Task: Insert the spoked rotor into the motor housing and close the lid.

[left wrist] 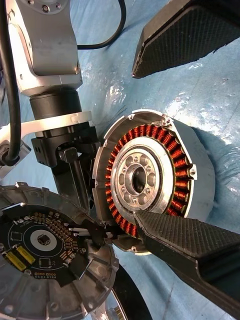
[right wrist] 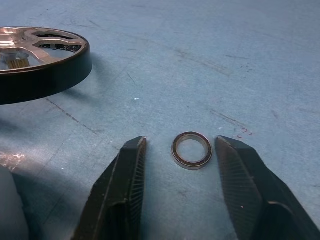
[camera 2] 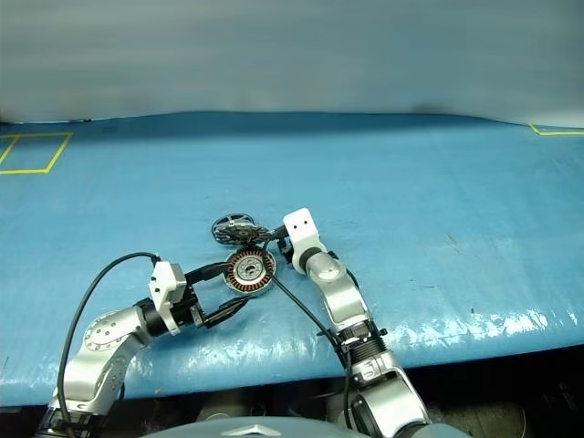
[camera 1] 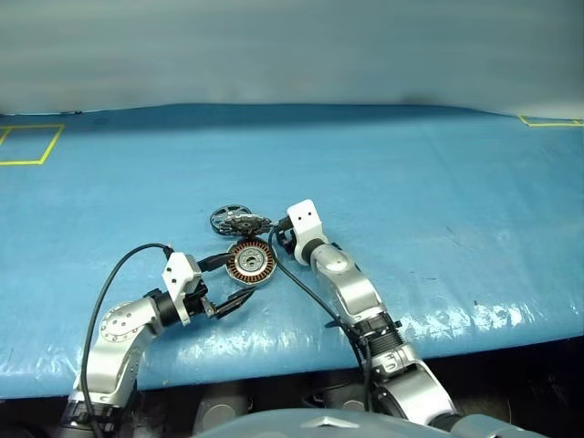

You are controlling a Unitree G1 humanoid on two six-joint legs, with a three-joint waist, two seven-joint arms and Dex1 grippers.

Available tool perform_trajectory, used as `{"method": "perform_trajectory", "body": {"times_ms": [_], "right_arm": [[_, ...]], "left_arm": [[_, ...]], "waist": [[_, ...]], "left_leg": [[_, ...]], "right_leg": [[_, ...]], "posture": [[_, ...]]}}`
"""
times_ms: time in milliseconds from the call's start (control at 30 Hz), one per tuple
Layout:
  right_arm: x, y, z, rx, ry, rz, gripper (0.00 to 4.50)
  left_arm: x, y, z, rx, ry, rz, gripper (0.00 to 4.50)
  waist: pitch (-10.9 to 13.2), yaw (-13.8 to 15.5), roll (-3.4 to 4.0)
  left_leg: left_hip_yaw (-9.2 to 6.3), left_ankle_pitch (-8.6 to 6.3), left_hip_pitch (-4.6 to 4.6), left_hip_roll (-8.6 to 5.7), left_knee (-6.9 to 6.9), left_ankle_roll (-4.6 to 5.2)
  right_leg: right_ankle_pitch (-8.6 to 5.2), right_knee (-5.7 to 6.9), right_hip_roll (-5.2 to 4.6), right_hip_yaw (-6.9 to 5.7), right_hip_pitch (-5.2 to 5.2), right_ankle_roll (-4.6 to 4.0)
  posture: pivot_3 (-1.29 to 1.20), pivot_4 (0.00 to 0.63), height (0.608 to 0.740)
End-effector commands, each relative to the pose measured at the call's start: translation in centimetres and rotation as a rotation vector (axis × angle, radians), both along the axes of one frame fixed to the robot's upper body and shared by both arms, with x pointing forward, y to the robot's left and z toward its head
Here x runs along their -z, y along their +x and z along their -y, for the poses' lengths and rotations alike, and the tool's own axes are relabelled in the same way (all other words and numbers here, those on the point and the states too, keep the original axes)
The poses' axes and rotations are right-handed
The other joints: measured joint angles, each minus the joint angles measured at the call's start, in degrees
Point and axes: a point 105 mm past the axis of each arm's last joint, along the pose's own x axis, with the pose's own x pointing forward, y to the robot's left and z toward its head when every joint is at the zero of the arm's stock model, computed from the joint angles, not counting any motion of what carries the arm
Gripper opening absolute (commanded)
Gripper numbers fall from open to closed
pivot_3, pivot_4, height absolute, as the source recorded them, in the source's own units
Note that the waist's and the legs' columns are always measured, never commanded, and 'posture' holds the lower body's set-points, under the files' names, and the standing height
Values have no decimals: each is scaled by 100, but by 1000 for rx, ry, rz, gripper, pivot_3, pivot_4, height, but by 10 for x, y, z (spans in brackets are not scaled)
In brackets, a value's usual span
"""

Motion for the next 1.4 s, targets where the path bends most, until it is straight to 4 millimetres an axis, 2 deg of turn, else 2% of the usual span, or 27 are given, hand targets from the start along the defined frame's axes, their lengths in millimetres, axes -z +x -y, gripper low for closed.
{"method": "perform_trajectory", "body": {"times_ms": [33, 100, 300, 433, 567, 700, 800, 900, 967, 1100, 1200, 1267, 1400], "right_arm": [[10, 1, 9, 42, -26, -45, 1194], [7, 1, 10, 50, -19, -46, 665], [-13, -2, 10, 16, -6, 25, 659], [-28, -8, 24, 20, -33, 101, 659], [-40, -20, 48, 36, -54, 150, 659], [-54, -45, 51, -97, 32, 154, 659], [-63, -73, 41, -305, 110, 138, 659], [-64, -103, 25, -552, 164, 67, 659], [-62, -112, 17, -653, 152, 36, 659], [-58, -109, -1, -743, 117, 22, 659], [-56, -97, -17, -757, 94, 36, 659], [-54, -87, -24, -744, 73, 47, 659], [-47, -80, -34, -761, 38, 37, 659]], "left_arm": [[-10, 0, 4, 9, -12, 35, 4500], [-10, 0, 4, 5, -12, 33, 4500], [-8, 1, -2, -27, -7, 16, 4500], [-10, 2, -3, -37, -9, 29, 4500], [-11, 1, -2, -37, -13, 33, 4500], [-14, 1, 0, -40, -25, 41, 4500], [-16, 0, 1, -35, -51, 37, 4500], [-15, -2, 2, -33, -43, 36, 4500], [-15, -3, 3, -35, -42, 36, 4500], [-15, -4, 4, -41, -34, 46, 4500], [-15, -4, 4, -53, -30, 50, 4500], [-15, -4, 3, -66, -30, 52, 4500], [-15, -5, -1, -86, -32, 53, 4500]], "waist": [[0, 2, 0], [-1, 2, -1], [-1, 9, -1], [1, 8, 1], [0, 21, 1], [1, 35, 1], [1, 41, 0], [3, 48, -3], [3, 51, -5], [4, 58, -5], [4, 71, -6], [4, 85, -7], [4, 118, -7]], "left_leg": [[0, 0, 0, 0, 0, 0], [0, 0, 0, -1, 1, 0], [-2, 0, -2, -2, 0, 0], [-2, -2, -8, -3, -2, 3], [-2, -2, -10, -3, -3, 2], [-1, -2, -9, -2, -4, 2], [-2, -3, -7, 0, -5, 3], [-2, -3, -6, 0, -4, 4], [-3, -3, -3, 0, -2, 4], [-5, -3, -4, 1, -1, 4], [-6, -3, -5, 0, 1, 3], [-5, -3, -7, 0, 0, 4], [-4, -5, -21, -5, 0, 7]], "right_leg": [[1, 0, 0, 0, 1, -1], [3, -1, -2, 0, 1, -3], [3, -1, -2, -1, 0, -4], [1, -3, -3, 0, -4, -2], [-5, -4, -3, -1, -7, 5], [-10, -5, -3, -1, -8, 10], [-11, -6, -2, -1, -7, 9], [-11, -8, -3, -2, -5, 10], [-11, -9, -4, -3, -5, 10], [-12, -7, -3, -6, -8, 9], [-11, -8, -4, -8, -12, 8], [-10, -9, -4, -9, -28, 6], [5, -9, -5, -6, -16, -19]], "posture": [[0, 150, 740], [0, 150, 740], [0, 150, 740], [0, 150, 740], [0, 150, 740], [0, 150, 740], [0, 150, 740], [0, 150, 740], [0, 150, 740], [0, 150, 740], [0, 150, 740], [0, 150, 740], [0, 150, 740]]}}
